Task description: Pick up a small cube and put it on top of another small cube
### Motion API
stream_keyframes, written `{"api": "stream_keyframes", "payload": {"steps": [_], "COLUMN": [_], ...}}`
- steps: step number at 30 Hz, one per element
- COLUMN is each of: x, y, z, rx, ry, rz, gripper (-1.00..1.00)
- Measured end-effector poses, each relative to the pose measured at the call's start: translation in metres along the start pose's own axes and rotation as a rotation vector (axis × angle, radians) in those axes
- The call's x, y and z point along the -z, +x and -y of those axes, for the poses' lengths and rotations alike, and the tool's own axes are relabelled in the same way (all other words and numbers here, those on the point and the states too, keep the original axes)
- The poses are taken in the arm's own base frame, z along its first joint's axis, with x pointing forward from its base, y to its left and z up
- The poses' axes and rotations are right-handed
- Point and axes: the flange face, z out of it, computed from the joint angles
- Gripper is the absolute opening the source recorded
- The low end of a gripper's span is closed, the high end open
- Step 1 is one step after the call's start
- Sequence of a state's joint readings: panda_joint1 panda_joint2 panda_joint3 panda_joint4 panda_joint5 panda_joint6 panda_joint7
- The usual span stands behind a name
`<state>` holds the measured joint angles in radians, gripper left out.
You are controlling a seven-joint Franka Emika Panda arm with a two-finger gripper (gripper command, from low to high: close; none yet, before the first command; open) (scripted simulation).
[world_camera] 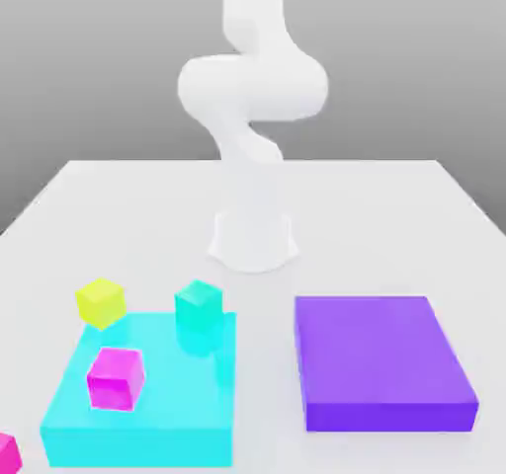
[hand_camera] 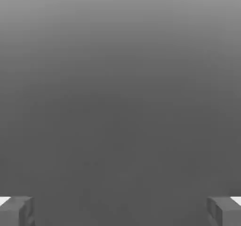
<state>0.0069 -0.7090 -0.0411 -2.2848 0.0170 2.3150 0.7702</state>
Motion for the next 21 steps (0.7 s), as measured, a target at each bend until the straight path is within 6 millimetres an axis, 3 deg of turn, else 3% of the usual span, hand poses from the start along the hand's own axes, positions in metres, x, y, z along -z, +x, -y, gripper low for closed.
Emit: {"api": "stream_keyframes", "payload": {"steps": [6, 11, 16, 21], "x": [-0.097, -0.175, -0.250, -0.315], "y": [0.039, 0.060, 0.072, 0.078], "z": [-0.031, -0.070, -0.122, -0.189], "rx": [-0.050, -0.095, -0.139, -0.189], "ry": [-0.085, -0.162, -0.245, -0.340], "rz": [0.115, 0.194, 0.261, 0.312], "gripper": [0.00, 0.00, 0.00, 0.00]}}
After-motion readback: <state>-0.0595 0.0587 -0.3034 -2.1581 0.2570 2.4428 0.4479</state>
